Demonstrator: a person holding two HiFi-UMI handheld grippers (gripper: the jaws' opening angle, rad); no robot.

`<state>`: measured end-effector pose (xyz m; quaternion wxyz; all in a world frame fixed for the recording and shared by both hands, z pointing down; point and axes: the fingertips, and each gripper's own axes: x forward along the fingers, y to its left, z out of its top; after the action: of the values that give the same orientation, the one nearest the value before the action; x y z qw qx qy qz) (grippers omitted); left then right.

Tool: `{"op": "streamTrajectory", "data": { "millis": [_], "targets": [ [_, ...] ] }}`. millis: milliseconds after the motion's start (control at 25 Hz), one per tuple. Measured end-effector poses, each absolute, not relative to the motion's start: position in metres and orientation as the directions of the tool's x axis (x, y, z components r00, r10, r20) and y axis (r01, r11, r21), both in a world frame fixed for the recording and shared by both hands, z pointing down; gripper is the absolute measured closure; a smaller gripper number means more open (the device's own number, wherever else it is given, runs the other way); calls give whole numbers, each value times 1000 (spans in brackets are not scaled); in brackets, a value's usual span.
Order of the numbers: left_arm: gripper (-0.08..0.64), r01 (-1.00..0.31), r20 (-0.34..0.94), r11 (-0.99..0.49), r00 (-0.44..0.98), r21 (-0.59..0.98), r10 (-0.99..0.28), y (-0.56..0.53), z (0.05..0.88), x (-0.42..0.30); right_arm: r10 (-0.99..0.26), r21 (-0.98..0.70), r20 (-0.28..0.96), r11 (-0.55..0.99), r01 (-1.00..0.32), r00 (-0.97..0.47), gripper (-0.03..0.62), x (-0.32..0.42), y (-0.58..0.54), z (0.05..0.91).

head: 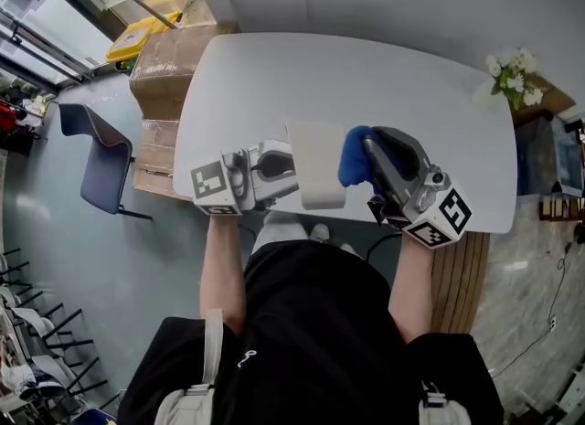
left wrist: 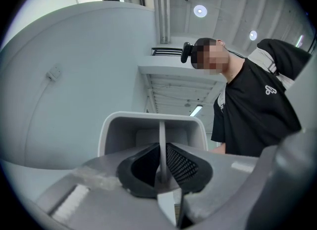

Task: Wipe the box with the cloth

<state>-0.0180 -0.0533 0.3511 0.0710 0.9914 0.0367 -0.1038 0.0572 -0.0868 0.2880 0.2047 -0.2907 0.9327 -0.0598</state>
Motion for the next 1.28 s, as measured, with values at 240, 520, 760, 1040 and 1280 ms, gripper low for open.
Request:
{"op": "streamTrajectory", "data": {
  "millis": [240, 520, 760, 1040, 1280],
  "targets": [
    [515, 118, -207, -986, 974, 117, 93, -42, 350, -16, -647, -256, -323, 762, -594, -691, 546, 64, -95, 294],
    [515, 143, -220, -984, 969, 107, 117, -39, 344, -13, -723, -294, -257, 691, -661, -641, 548, 73, -109, 308],
    [515, 151, -277, -982, 954, 112, 115, -39, 339, -18, -737, -294, -209, 674, -678, -642, 548, 71, -113, 320],
    [515, 115, -339, -986, 939, 123, 67, -47, 327, -26, -733, -262, -139, 676, -689, -666, 551, 63, -112, 333],
    [515, 35, -365, -988, 931, 148, -21, -65, 327, -32, -681, -236, -103, 725, -647, -725, 554, 52, -105, 337]
  ]
}}
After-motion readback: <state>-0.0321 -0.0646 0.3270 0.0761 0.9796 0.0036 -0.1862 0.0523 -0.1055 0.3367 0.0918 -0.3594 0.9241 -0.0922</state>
